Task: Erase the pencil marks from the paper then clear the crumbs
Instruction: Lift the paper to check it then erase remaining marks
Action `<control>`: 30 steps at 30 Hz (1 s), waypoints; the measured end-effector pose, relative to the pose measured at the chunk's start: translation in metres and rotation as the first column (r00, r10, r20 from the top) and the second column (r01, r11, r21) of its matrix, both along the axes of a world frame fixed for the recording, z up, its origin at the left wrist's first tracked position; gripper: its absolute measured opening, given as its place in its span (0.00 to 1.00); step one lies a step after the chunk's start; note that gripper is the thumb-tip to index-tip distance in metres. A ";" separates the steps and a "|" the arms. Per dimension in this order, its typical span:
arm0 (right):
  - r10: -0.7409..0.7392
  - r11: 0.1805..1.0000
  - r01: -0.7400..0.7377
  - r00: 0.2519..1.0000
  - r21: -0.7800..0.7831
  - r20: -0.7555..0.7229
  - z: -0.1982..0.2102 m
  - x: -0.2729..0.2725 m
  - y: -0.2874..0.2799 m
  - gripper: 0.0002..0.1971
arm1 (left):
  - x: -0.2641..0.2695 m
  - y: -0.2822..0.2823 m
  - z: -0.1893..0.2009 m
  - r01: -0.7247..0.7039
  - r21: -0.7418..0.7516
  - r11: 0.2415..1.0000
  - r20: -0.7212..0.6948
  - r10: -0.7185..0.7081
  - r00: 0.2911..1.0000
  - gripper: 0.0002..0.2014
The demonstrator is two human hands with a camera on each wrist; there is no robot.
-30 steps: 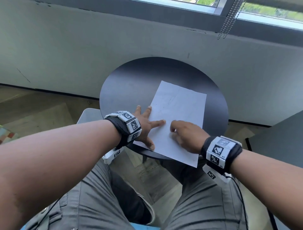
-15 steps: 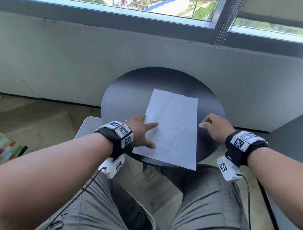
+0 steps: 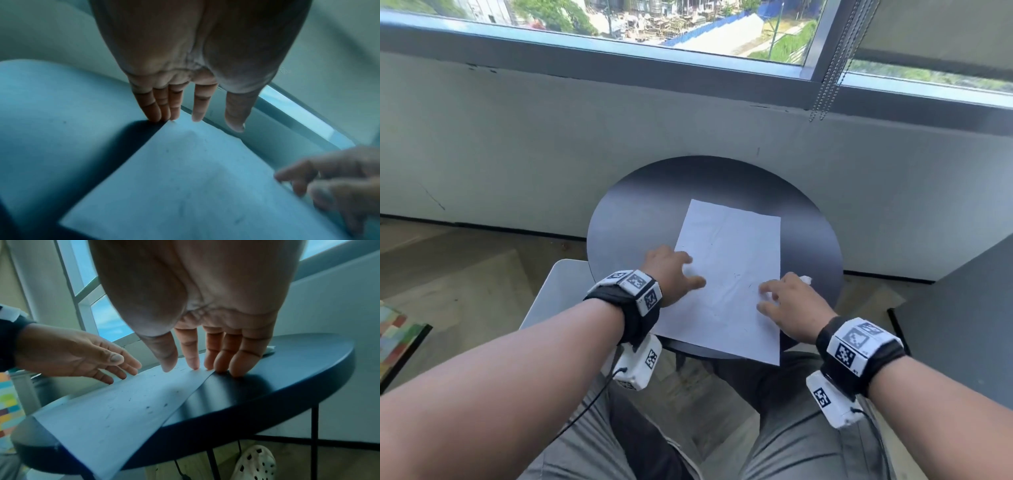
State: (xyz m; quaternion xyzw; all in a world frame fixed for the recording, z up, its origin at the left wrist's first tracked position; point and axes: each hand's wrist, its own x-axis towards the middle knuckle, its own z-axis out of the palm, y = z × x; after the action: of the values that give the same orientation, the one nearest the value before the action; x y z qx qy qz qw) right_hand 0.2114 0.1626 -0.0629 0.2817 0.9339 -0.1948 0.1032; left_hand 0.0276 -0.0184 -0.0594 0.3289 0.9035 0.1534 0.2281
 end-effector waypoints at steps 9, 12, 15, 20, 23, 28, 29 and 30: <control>0.028 0.999 -0.029 0.999 -0.039 -0.017 -0.002 -0.001 -0.009 0.22 | -0.015 0.006 0.005 -0.577 0.279 0.768 0.716 0.234 0.657 0.39; 0.038 0.999 -0.039 0.998 -0.029 -0.039 -0.003 -0.003 -0.012 0.22 | -0.018 0.008 0.008 -0.649 0.298 0.700 0.739 0.261 0.621 0.22; 0.054 0.998 -0.054 0.998 -0.028 -0.025 -0.003 -0.002 -0.012 0.22 | -0.027 0.004 0.012 -0.648 0.253 0.718 0.684 0.341 0.645 0.17; -0.002 0.995 -0.005 0.997 -0.095 -0.072 0.009 -0.008 0.002 0.22 | -0.029 -0.004 0.026 -0.431 0.312 0.847 0.532 0.220 0.818 0.05; -0.209 0.961 0.174 0.966 -0.215 -0.152 0.019 -0.023 0.025 0.24 | -0.029 -0.006 0.047 -0.306 0.439 0.845 0.453 0.086 0.887 0.03; -0.609 0.599 0.320 0.777 -0.734 -0.158 0.042 -0.042 0.047 0.33 | -0.034 -0.023 0.085 -0.236 0.556 0.797 0.450 -0.050 0.892 0.03; -0.608 0.564 0.281 0.778 -0.776 -0.160 0.048 -0.044 0.048 0.32 | -0.037 -0.029 0.090 -0.226 0.574 0.787 0.445 -0.068 0.893 0.09; -0.600 0.540 0.237 0.782 -0.808 -0.172 0.053 -0.046 0.048 0.31 | -0.041 -0.034 0.093 -0.228 0.588 0.776 0.446 -0.076 0.892 0.15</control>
State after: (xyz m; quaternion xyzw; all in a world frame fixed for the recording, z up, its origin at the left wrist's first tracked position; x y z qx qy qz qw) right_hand 0.1649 0.2107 -0.0102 0.3837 0.6664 -0.6373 -0.0501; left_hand -0.0134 -0.0521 0.0336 0.3037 0.7363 0.5252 0.2997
